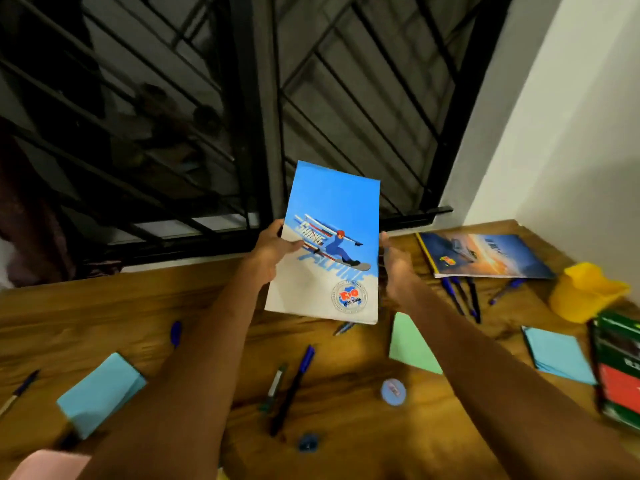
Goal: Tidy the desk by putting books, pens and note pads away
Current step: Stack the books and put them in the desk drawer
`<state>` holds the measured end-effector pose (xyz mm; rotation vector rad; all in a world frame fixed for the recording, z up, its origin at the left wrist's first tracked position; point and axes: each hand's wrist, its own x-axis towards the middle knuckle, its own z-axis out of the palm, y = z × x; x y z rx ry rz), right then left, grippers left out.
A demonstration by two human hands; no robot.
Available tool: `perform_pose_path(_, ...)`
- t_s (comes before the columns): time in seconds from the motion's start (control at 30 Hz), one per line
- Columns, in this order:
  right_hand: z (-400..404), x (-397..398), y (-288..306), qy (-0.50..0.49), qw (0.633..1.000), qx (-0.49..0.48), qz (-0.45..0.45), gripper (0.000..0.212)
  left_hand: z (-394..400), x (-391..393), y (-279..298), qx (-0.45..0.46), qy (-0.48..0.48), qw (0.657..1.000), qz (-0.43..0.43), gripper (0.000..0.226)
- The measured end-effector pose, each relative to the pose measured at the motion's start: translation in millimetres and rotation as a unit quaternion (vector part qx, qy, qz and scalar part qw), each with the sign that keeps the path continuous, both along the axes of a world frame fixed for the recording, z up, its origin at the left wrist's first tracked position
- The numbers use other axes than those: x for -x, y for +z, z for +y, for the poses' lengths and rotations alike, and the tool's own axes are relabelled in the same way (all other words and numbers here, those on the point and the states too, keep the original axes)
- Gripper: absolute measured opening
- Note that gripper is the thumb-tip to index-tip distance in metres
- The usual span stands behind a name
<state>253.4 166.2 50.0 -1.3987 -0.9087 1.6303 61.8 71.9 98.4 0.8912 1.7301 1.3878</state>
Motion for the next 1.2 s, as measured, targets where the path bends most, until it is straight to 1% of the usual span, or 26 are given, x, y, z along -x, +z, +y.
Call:
perform_pose_path(0.03, 10.5, -16.7, -0.9, -0.02, 0.999, -0.001, -0.026, 0.066, 7.4, -10.8, 1.3, 0.005, -0.01, 1.0, -0.001, 0.048)
perform_pose_path(0.07, 18.4, -37.5, -0.4, -0.039, 0.998, -0.009, -0.052, 0.06, 14.7, -20.6, 0.1, 0.012, -0.019, 1.0, -0.002, 0.047)
perform_pose_path(0.1, 26.5, -58.6, -0.6, -0.05, 0.996, -0.023, -0.068, 0.047, 21.6, -30.8, -1.7, 0.019, -0.028, 0.999, -0.004, 0.047)
perform_pose_path(0.17, 29.5, -99.6, 6.3, -0.039, 0.993, -0.056, -0.093, 0.017, 33.9, -47.4, -6.8, 0.026, -0.046, 0.999, -0.005, 0.047)
perform_pose_path(0.2, 30.1, -119.3, 11.7, -0.031, 0.992, -0.075, -0.097, 0.009, 42.0, -56.0, -9.7, 0.026, -0.056, 0.998, -0.008, 0.047)
perform_pose_path(0.23, 35.9, -137.9, 12.6, -0.023, 0.99, -0.097, -0.102, 0.006, 51.3, -63.2, -13.5, 0.025, -0.065, 0.997, -0.011, 0.046)
perform_pose_path(0.27, 42.6, -152.8, 14.2, -0.024, 0.985, -0.113, -0.13, 0.005, 58.8, -68.3, -16.0, 0.024, -0.075, 0.997, -0.013, 0.045)
perform_pose_path(0.3, 53.0, -166.4, 14.2, -0.029, 0.975, -0.124, -0.183, 0.002, 66.8, -72.9, -17.8, 0.026, -0.083, 0.996, -0.011, 0.043)
perform_pose_path(0.37, 87.7, -194.8, 8.4, -0.034, 0.931, -0.125, -0.342, 0.029, 89.5, -82.3, -22.4, 0.031, -0.103, 0.994, -0.004, 0.04)
perform_pose_path(0.4, 107.0, -208.0, 6.0, -0.014, 0.909, -0.132, -0.395, 0.042, 103.5, -86.5, -24.9, 0.035, -0.115, 0.993, 0.0, 0.038)
perform_pose_path(0.5, 160.6, -234.1, -3.2, 0.117, 0.836, -0.169, -0.509, 0.071, 140.7, -95.5, -31.0, 0.05, -0.148, 0.988, 0.002, 0.038)
perform_pose_path(0.53, 176.6, -237.8, -4.5, 0.163, 0.806, -0.172, -0.542, 0.081, 154.0, -98.2, -33.2, 0.054, -0.159, 0.986, 0.003, 0.037)
perform_pose_path(0.57, 192.8, -239.7, -5.6, 0.209, 0.768, -0.179, -0.578, 0.089, 167.6, -100.7, -35.5, 0.06, -0.172, 0.983, 0.004, 0.036)
perform_pose_path(0.63, 221.2, -237.2, -6.9, 0.291, 0.675, -0.188, -0.651, 0.101, 190.6, -104.3, -37.6, 0.081, -0.195, 0.977, 0.005, 0.036)
perform_pose_path(0.7, 253.1, -229.9, -13.6, 0.339, 0.619, -0.193, -0.682, 0.103, 212.9, -104.5, -41.4, 0.103, -0.21, 0.972, -0.004, 0.037)
perform_pose_path(0.73, 263.8, -222.8, -15.6, 0.355, 0.602, -0.19, -0.689, 0.098, 223.2, -103.0, -44.6, 0.108, -0.215, 0.97, -0.005, 0.037)
perform_pose_path(0.77, 277.9, -216.7, -21.9, 0.362, 0.61, -0.188, -0.679, 0.086, 232.3, -100.7, -48.3, 0.112, -0.218, 0.969, -0.002, 0.038)
perform_pose_path(0.8, 286.5, -210.2, -22.6, 0.365, 0.647, -0.161, -0.65, 0.071, 238.4, -98.2, -51.2, 0.116, -0.22, 0.969, 0.007, 0.038)
perform_pose_path(0.83, 299.3, -206.3, -26.0, 0.383, 0.666, -0.138, -0.624, 0.057, 244.5, -96.3, -54.0, 0.118, -0.221, 0.968, 0.012, 0.038)
perform_pose_path(0.87, 312.8, -203.8, -31.3, 0.396, 0.673, -0.122, -0.612, 0.049, 249.8, -94.6, -56.7, 0.119, -0.221, 0.968, 0.011, 0.037)
perform_pose_path(0.93, 332.4, -201.7, -39.1, 0.401, 0.67, -0.113, -0.615, 0.045, 258.5, -92.4, -61.6, 0.12, -0.213, 0.97, -0.004, 0.036)
perform_pose_path(0.97, 338.5, -200.0, -42.4, 0.393, 0.681, -0.115, -0.607, 0.046, 260.7, -92.2, -62.9, 0.121, -0.208, 0.97, -0.01, 0.036)
perform_pose_path(1.03, 339.9, -195.6, -40.8, 0.387, 0.677, -0.124, -0.613, 0.052, 265.4, -92.4, -65.8, 0.123, -0.202, 0.971, -0.012, 0.035)
perform_pose_path(1.1, 343.0, -193.6, -40.7, 0.39, 0.659, -0.135, -0.629, 0.058, 270.5, -91.9, -68.8, 0.127, -0.203, 0.971, -0.012, 0.035)
perform_pose_path(1.17, 347.1, -192.4, -40.3, 0.408, 0.63, -0.148, -0.644, 0.055, 271.1, -93.0, -68.0, 0.129, -0.207, 0.97, -0.022, 0.038)
perform_pose_path(1.2, 346.6, -191.4, -38.5, 0.417, 0.626, -0.135, -0.645, 0.049, 270.7, -92.4, -67.9, 0.127, -0.207, 0.97, -0.027, 0.04)
